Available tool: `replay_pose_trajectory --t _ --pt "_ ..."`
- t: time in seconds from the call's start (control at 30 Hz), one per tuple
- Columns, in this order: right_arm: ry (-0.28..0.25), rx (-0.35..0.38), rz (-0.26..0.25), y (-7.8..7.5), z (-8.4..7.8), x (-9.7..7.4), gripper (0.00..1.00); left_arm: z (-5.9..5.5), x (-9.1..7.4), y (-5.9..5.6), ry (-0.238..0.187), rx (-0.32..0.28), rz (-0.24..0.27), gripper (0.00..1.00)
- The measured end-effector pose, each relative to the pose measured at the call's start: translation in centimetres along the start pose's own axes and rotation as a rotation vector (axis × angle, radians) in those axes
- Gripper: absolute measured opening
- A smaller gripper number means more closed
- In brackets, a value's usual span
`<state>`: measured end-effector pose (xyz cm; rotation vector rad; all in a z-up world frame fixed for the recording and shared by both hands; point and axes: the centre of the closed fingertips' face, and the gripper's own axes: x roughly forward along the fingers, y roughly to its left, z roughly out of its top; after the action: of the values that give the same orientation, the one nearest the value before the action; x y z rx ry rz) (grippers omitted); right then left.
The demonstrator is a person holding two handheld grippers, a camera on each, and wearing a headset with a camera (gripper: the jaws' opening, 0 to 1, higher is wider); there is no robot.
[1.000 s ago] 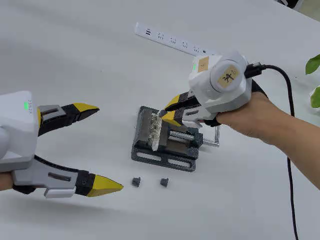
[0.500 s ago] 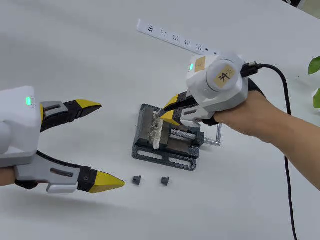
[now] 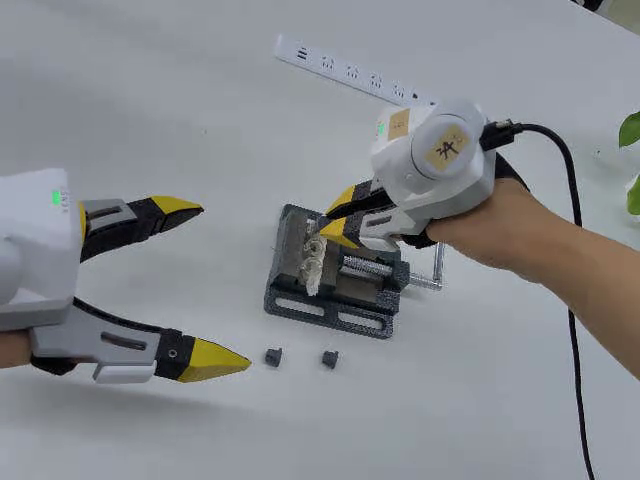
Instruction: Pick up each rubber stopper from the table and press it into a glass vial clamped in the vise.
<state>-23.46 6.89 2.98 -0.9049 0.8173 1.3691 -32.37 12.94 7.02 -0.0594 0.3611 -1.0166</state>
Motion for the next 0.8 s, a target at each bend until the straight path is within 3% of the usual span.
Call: replay_pose_trajectory --t 0.37,0.8 --pt "0.017 -0.016 -0.003 -0.20 -0.11 0.07 0.06 0.10 -0.07 0.22 -0.006 -0.006 0.004 0.93" --pt "0.077 -0.056 -0.014 0.02 0.10 0.19 0.06 0.17 0.04 0.22 -0.013 -0.007 0.002 0.93"
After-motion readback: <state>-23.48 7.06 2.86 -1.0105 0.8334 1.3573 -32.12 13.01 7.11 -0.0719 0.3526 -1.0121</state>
